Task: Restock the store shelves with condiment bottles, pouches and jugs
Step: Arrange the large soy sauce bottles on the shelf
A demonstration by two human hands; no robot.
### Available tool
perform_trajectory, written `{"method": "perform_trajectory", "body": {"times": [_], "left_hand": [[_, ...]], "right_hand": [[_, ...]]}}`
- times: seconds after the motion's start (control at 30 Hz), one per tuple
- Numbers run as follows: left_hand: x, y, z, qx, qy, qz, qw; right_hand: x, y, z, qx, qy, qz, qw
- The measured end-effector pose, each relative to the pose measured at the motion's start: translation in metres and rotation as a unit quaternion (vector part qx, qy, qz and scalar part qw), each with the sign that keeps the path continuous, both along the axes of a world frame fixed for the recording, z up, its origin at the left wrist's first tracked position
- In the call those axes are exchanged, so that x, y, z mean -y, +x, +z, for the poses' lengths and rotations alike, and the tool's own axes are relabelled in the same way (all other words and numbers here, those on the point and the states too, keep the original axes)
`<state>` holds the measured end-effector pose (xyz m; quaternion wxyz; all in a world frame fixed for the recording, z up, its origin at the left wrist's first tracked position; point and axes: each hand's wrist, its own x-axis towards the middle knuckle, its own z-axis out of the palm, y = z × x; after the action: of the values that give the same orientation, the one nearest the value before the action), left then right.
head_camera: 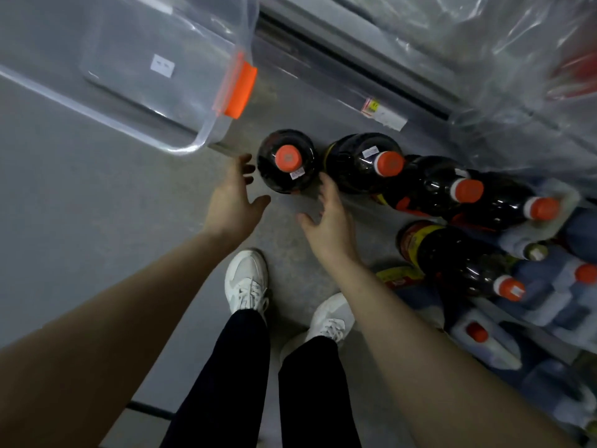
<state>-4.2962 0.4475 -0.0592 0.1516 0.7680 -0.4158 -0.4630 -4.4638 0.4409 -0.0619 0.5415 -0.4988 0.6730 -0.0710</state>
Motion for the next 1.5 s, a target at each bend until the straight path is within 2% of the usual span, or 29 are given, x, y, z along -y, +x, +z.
{"method": "perform_trajectory", "body": {"times": [0.23, 0.5, 0.63, 0.83, 1.0, 1.13, 1.3, 1.5], "left_hand": [[0.003, 0.008, -0.050, -0.016, -0.010, -0.038, 0.999], [0.000, 0.012, -0.072, -0.034, -0.043, -0.048, 0.997], [-0.011, 0.016, -0.075, -0.037, -0.041, -0.066, 0.996], [-0.028, 0.026, -0.073, -0.037, -0.061, -0.091, 0.993], [-0.052, 0.035, -0.075, -0.021, -0.045, -0.172, 0.984], [-0.060, 0.039, -0.080, -0.016, -0.065, -0.217, 0.974], [-0.051, 0.039, -0.096, -0.041, -0.069, -0.221, 0.972], [-0.050, 0.046, -0.103, -0.094, -0.079, -0.210, 0.970]], "right_hand": [[0.004, 0.024, -0.050, -0.003, -0.041, -0.051, 0.998], [0.014, 0.033, -0.072, -0.045, -0.151, -0.059, 0.986], [0.016, 0.019, -0.072, -0.015, -0.147, -0.010, 0.989], [0.021, 0.005, -0.065, 0.041, -0.093, 0.116, 0.988], [-0.002, -0.006, -0.065, 0.087, -0.068, 0.196, 0.974], [-0.022, -0.016, -0.070, 0.103, -0.047, 0.189, 0.975], [-0.032, -0.027, -0.081, 0.121, -0.026, 0.182, 0.976], [-0.020, -0.035, -0.100, 0.092, -0.070, 0.178, 0.977]]}}
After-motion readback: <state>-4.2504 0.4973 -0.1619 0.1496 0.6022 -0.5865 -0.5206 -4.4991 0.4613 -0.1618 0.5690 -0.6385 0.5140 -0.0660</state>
